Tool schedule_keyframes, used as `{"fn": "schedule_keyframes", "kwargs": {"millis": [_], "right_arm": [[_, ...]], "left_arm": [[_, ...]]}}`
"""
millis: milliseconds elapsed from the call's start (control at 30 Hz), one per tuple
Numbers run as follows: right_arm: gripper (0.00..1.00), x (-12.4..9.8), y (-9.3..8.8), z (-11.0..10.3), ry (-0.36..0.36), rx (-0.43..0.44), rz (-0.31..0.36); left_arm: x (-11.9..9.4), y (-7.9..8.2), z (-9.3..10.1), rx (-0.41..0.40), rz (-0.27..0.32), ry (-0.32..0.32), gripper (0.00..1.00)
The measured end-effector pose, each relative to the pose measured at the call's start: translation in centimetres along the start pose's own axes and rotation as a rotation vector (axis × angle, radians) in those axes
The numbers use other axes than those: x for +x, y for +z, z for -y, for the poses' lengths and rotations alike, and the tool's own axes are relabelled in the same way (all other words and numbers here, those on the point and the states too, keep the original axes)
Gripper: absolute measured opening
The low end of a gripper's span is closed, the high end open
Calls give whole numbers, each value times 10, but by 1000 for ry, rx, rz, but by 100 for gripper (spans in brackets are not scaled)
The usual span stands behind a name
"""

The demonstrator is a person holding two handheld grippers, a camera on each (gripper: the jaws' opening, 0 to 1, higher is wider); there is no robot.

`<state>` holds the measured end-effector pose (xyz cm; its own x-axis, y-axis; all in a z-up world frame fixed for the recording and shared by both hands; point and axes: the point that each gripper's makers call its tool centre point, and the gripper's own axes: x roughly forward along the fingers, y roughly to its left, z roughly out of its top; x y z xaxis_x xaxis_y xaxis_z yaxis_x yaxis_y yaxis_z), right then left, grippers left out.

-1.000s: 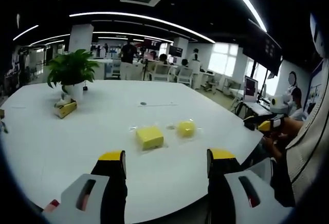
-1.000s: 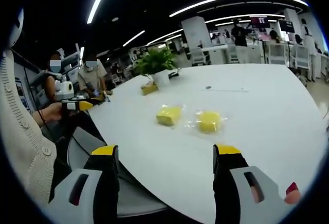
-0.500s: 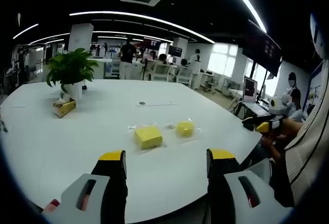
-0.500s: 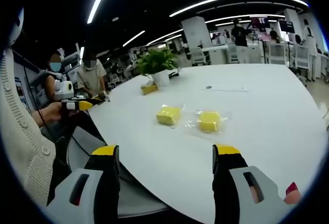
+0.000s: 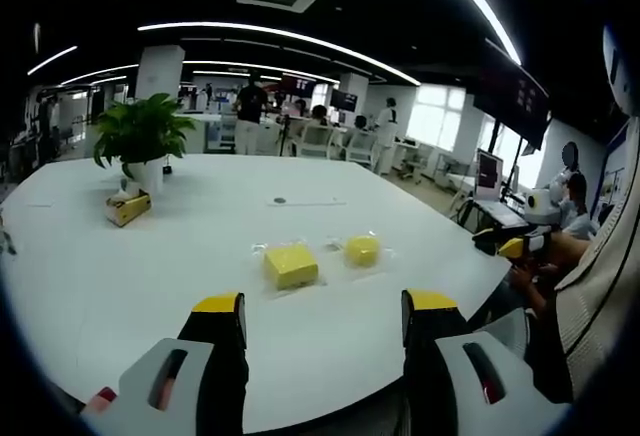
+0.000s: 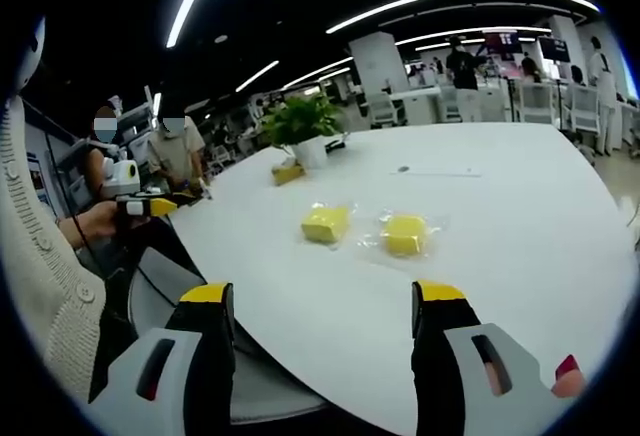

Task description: Compare the silicone blocks by pressing each to a similar depth, holding the contact briefly, and releasing to observe deformation and rebound differences across the visible hardness samples.

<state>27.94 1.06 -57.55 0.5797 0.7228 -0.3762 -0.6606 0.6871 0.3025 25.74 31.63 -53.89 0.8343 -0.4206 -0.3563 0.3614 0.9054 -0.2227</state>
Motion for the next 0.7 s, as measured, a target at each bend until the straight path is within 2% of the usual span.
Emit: {"fn": "schedule_keyframes", "kwargs": {"millis": [700], "right_arm": [[67,0,-1,-2,0,-3,-10]], "left_arm": [[-1,-2,0,-1,-5,-2,62]]}}
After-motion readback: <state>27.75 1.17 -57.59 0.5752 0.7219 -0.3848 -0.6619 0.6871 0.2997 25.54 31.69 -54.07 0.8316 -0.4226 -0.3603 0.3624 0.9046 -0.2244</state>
